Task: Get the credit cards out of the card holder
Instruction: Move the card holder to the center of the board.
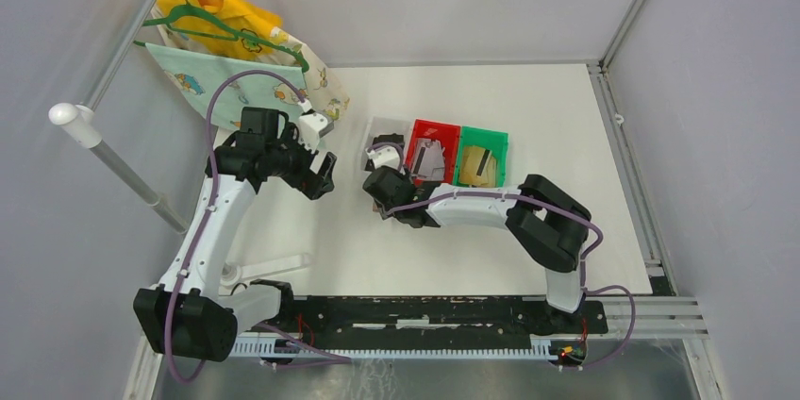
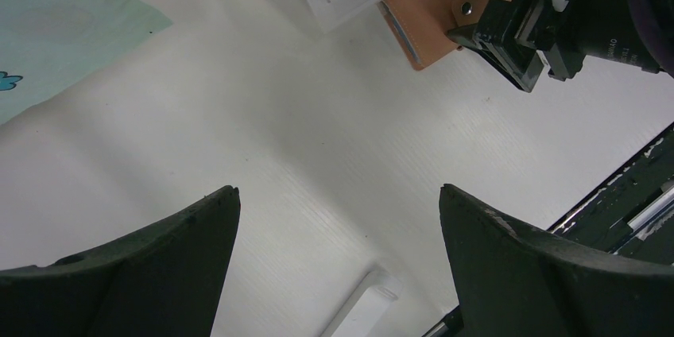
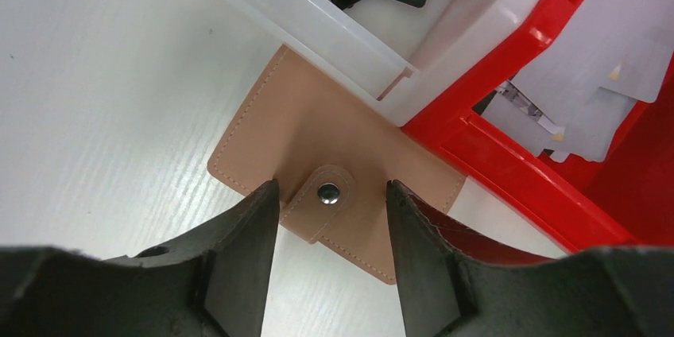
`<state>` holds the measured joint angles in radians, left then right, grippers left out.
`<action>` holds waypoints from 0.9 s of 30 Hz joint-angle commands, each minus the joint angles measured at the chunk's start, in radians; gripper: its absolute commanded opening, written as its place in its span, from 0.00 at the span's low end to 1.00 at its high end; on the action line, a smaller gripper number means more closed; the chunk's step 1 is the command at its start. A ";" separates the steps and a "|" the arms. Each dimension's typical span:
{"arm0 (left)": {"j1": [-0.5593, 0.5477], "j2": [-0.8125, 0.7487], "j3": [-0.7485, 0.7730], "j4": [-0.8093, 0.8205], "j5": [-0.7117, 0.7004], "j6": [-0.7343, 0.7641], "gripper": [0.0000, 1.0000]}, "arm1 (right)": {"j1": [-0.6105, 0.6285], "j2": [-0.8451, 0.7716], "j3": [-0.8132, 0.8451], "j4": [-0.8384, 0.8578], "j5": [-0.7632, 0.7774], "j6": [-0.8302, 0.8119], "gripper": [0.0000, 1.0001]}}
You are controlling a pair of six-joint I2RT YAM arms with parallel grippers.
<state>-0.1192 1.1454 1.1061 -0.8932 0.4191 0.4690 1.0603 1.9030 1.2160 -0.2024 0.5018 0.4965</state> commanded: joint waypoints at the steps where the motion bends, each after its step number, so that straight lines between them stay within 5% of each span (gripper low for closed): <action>1: 0.003 -0.015 0.049 -0.009 0.030 0.037 1.00 | 0.003 0.033 0.047 0.011 0.008 0.021 0.56; 9: 0.004 -0.011 0.057 -0.009 0.018 0.043 1.00 | 0.016 0.011 0.015 0.057 -0.062 -0.004 0.32; 19: 0.004 -0.005 0.057 -0.014 0.027 0.051 1.00 | 0.086 -0.115 -0.114 0.105 -0.164 -0.180 0.18; 24: 0.004 -0.012 0.050 -0.027 0.044 0.063 1.00 | 0.095 -0.233 -0.244 0.120 -0.225 -0.255 0.19; 27: 0.004 -0.013 0.044 -0.028 0.051 0.065 1.00 | 0.095 -0.302 -0.283 0.111 -0.226 -0.281 0.38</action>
<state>-0.1192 1.1454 1.1194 -0.9176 0.4282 0.4931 1.1584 1.7023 0.9710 -0.0967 0.3050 0.2874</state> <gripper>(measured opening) 0.994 0.267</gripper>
